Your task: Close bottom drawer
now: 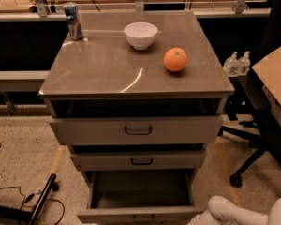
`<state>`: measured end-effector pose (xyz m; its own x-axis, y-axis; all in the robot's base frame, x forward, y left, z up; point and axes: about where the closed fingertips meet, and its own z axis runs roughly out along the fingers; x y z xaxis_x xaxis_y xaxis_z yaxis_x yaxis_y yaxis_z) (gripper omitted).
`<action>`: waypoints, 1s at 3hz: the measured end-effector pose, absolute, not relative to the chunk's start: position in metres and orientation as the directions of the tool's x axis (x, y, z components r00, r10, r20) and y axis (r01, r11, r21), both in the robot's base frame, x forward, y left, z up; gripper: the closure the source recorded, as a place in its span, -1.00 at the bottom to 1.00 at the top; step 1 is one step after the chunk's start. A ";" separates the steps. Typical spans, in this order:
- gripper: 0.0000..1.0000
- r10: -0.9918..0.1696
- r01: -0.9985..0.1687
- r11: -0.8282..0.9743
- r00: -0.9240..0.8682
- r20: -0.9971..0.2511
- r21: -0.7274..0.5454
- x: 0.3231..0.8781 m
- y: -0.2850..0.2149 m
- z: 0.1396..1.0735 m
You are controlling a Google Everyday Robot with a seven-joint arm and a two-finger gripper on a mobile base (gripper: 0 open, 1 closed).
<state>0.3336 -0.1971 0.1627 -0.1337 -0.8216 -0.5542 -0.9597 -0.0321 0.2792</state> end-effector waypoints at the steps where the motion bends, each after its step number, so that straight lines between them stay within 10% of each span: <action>1: 1.00 -0.810 -0.972 0.014 -0.149 -0.567 0.235 0.343 -0.199 0.156; 3: 1.00 -0.782 -0.982 0.048 -0.151 -0.605 0.183 0.363 -0.188 0.137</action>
Offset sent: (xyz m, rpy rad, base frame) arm 0.0366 0.0006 -0.0244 0.0445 -0.1447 -0.1337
